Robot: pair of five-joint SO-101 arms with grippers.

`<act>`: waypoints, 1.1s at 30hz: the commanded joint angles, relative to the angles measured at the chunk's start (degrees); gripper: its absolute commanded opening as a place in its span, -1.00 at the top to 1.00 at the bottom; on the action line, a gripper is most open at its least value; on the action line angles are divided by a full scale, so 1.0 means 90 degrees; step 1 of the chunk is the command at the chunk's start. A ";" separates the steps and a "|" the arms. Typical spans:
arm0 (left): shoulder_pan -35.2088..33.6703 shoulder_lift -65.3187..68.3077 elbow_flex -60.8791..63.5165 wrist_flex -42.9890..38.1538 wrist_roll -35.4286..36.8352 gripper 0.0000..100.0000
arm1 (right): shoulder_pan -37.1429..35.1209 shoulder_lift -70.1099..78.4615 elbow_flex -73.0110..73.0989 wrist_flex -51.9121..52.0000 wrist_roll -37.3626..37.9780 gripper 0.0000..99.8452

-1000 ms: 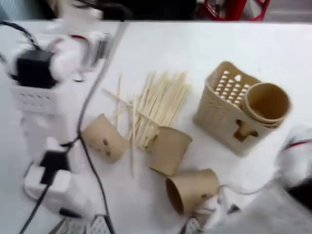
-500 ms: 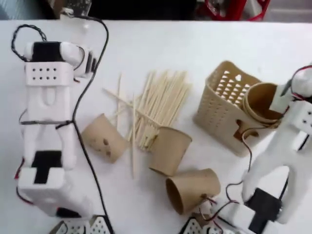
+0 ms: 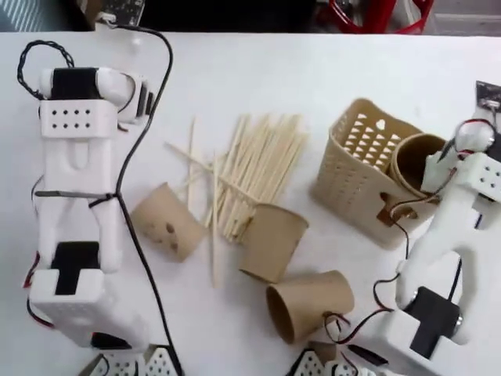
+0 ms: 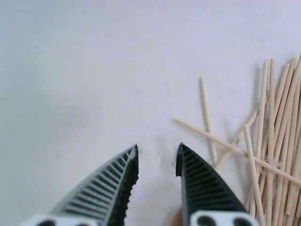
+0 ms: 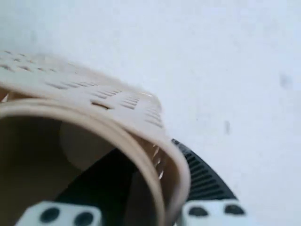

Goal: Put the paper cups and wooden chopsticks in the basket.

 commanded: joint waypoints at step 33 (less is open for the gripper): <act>-0.0015 -0.0239 -0.0059 -0.0127 0.0029 0.71 | -0.0962 0.5328 -0.8908 0.1558 -0.0371 0.45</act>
